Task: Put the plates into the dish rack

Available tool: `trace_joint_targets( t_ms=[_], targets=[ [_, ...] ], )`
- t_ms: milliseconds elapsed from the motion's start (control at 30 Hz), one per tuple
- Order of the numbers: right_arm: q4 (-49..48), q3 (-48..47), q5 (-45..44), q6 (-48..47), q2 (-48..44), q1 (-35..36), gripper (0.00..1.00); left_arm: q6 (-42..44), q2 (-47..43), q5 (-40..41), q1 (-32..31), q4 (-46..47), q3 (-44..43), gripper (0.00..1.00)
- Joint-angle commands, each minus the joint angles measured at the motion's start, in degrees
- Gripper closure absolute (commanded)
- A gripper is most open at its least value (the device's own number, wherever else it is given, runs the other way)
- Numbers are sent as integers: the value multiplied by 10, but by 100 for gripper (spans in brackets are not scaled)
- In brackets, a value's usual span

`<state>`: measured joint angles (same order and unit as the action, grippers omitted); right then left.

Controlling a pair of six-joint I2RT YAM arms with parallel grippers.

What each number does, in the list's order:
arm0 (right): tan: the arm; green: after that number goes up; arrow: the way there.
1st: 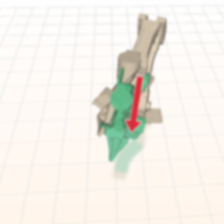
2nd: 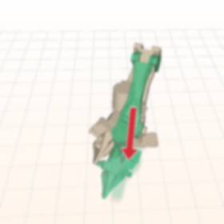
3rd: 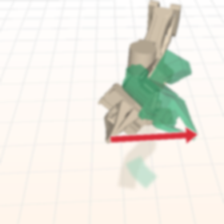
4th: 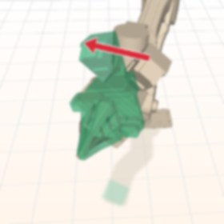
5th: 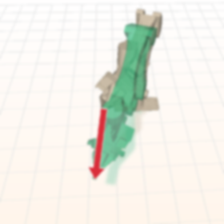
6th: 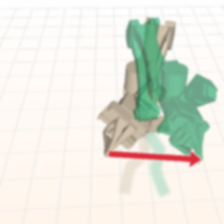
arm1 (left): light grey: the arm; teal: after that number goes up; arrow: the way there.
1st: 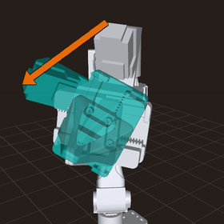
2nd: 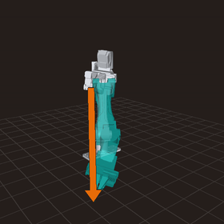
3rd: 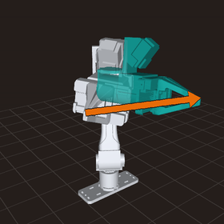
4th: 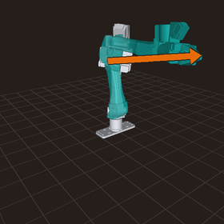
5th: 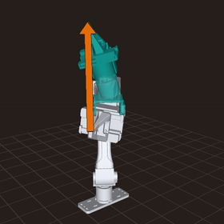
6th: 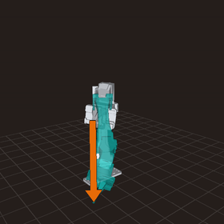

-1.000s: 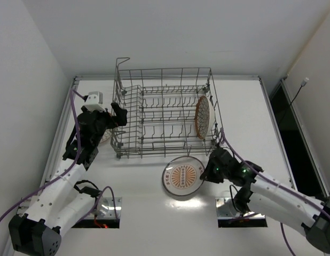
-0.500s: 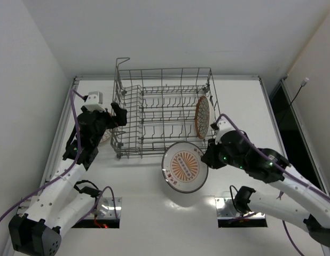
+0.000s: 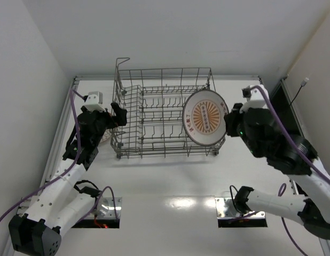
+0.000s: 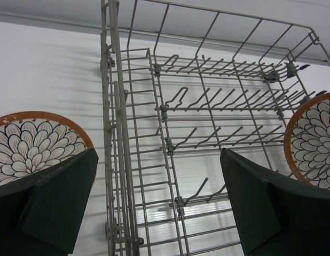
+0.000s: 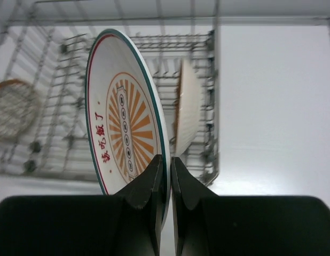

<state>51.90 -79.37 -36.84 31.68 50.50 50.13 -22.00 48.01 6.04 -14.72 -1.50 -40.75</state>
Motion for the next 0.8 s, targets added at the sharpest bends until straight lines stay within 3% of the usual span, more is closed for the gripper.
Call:
trace_joint_targets(
  t_ms=[0,133,267,500,767],
  targets=[
    [21,-58,-155,4,116,3,100,7,3,5,-6,11,-3,0],
    [104,-130,-260,54,249,8,100,7,3,5,-6,11,-3,0],
    [130,-168,-295,63,338,8,100,7,3,5,-6,11,-3,0],
    [182,-235,-393,76,431,8,100,7,3,0,-6,11,-3,0],
    [153,-236,-394,44,472,8,100,7,3,0,-6,11,-3,0]
  ],
)
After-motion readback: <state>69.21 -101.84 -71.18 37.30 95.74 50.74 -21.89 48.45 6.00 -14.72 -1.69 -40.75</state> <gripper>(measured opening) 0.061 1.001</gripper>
